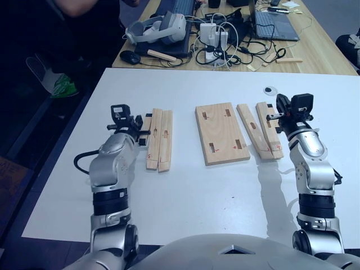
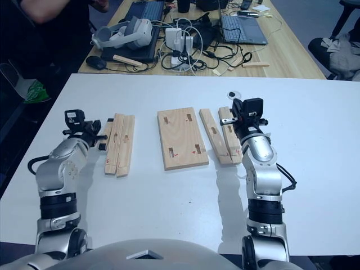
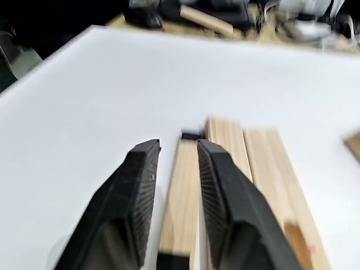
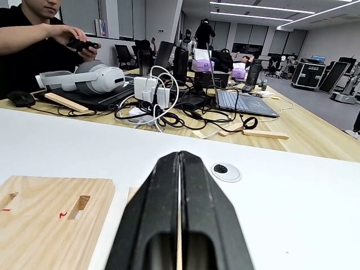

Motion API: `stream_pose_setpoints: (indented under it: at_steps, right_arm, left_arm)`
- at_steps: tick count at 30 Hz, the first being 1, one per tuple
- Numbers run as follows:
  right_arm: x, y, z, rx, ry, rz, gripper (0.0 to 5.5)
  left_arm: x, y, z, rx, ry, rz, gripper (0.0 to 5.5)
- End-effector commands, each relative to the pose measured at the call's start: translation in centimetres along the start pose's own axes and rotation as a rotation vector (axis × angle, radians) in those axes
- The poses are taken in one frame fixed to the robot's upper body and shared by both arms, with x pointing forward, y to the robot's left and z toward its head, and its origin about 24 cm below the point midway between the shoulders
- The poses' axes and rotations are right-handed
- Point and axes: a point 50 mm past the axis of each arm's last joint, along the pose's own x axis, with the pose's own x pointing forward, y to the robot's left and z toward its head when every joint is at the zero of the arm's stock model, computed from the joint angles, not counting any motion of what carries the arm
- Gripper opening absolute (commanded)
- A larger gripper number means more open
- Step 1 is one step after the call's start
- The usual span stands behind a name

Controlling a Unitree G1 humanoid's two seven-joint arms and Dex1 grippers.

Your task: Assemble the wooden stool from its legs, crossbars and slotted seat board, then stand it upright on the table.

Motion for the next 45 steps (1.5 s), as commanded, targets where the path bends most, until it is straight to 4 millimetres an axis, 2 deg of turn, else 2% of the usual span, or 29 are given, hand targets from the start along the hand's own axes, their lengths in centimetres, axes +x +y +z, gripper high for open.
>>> stream_pose_setpoints:
  at_steps: [1, 4, 7, 14, 25, 31, 42, 45]
  right_arm:
    - [-0.7, -0.4, -0.1, 0.024, 0.010, -0.035, 0.00]
    - [-1.2, -0.6, -0.2, 0.033, 0.018, -0.054, 0.00]
    - [-1.4, -0.6, -0.2, 0.040, 0.023, -0.062, 0.00]
    - [-1.4, -0.5, -0.3, 0.050, 0.036, -0.058, 0.00]
    - [-0.9, -0.3, 0.0, 0.044, 0.038, -0.037, 0.00]
    - [-0.7, -0.2, 0.1, 0.038, 0.033, -0.038, 0.00]
    - [-0.2, 0.0, 0.4, 0.031, 0.018, -0.037, 0.00]
    - [-0.2, -0.1, 0.5, 0.030, 0.016, -0.040, 0.00]
  left_arm:
    - [-2.4, 1.3, -0.9, 0.104, 0.096, -0.046, 1.89]
    - [-3.8, 2.2, -1.4, 0.196, 0.154, -0.030, 2.34]
    - [-4.4, 2.7, -2.0, 0.242, 0.199, -0.026, 2.81]
    - [-4.8, 1.8, -4.5, 0.238, 0.373, -0.186, 3.71]
    - [-2.4, 1.6, -4.0, 0.143, 0.352, -0.092, 3.71]
    - [-1.0, 1.2, -3.4, 0.157, 0.360, -0.150, 3.71]
    - [1.3, 4.2, -4.1, 0.121, 0.395, -0.066, 3.71]
    - [1.4, 4.1, -4.4, 0.092, 0.416, -0.093, 3.33]
